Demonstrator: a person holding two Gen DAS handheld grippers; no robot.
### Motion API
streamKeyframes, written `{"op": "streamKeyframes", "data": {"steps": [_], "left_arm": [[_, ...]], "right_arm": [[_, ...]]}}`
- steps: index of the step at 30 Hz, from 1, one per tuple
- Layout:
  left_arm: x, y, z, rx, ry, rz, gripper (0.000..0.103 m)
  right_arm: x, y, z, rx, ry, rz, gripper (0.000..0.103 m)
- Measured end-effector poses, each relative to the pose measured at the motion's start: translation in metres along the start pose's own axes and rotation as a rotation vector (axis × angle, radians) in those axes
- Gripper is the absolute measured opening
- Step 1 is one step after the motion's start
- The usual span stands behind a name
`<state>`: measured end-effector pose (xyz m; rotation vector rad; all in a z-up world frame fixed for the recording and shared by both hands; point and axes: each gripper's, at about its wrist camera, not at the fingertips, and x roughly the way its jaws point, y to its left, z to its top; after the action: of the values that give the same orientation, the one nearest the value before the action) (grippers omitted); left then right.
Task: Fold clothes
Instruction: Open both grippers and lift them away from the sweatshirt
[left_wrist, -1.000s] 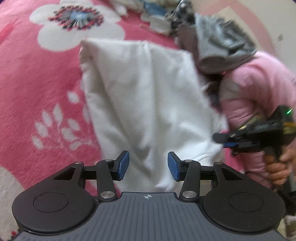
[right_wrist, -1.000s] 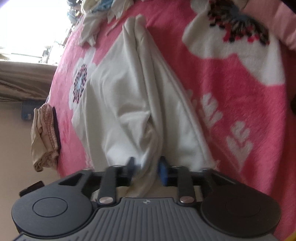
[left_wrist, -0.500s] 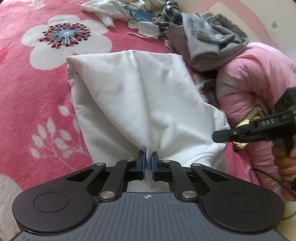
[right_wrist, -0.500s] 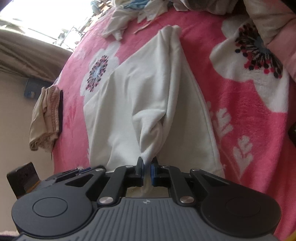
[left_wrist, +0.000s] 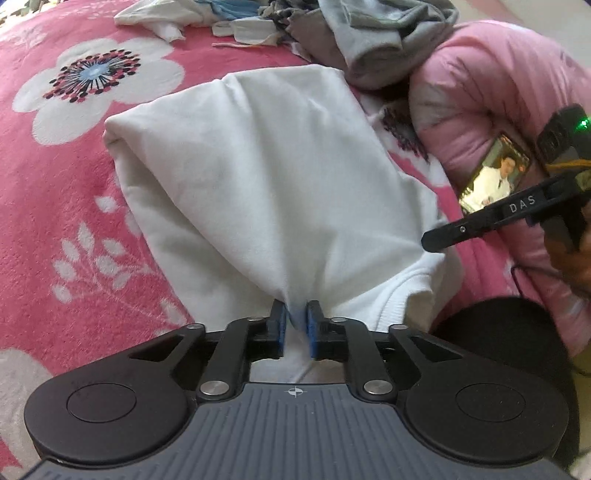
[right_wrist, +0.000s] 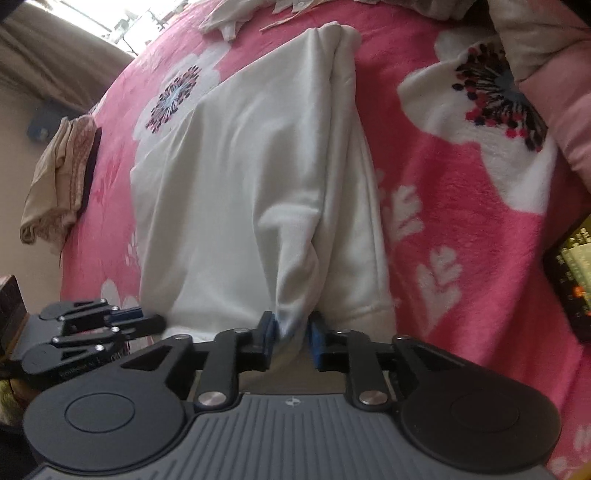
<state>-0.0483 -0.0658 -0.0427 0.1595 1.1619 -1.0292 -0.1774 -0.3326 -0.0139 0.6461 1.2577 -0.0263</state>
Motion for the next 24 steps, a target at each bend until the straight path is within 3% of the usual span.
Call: {"op": "streamKeyframes", "data": {"steps": [1, 3, 6, 8, 10, 14, 16, 19, 24], "left_arm": [[-0.007, 0.002, -0.001, 0.010, -0.017, 0.001, 0.013], [-0.026, 0.007, -0.003, 0.036, -0.080, 0.022, 0.014], [-0.047, 0.004, 0.002, 0.081, -0.170, 0.008, 0.014], [-0.042, -0.009, 0.007, 0.134, -0.177, -0.039, 0.014], [-0.025, -0.028, 0.005, 0.204, -0.160, -0.078, 0.014], [0.021, -0.057, -0.019, 0.316, -0.059, -0.070, 0.015], [0.032, -0.060, -0.031, 0.356, -0.042, -0.050, 0.015], [0.018, -0.057, -0.027, 0.366, -0.066, -0.074, 0.016], [-0.026, -0.025, 0.004, 0.270, -0.179, -0.192, 0.026]], "right_arm": [[-0.007, 0.003, 0.000, -0.030, -0.016, -0.030, 0.035], [-0.025, 0.012, -0.001, -0.115, -0.071, -0.093, 0.035], [-0.044, 0.035, 0.000, -0.269, -0.173, -0.108, 0.028], [-0.041, 0.056, 0.003, -0.384, -0.195, -0.082, 0.021], [-0.027, 0.069, 0.003, -0.494, -0.158, -0.064, 0.018], [0.021, 0.063, -0.013, -0.657, -0.016, -0.153, 0.013], [0.022, 0.061, -0.021, -0.716, -0.034, -0.158, 0.013], [0.005, 0.080, -0.020, -0.829, -0.029, -0.196, 0.014], [-0.022, 0.096, 0.020, -0.813, -0.203, -0.131, 0.016]]}}
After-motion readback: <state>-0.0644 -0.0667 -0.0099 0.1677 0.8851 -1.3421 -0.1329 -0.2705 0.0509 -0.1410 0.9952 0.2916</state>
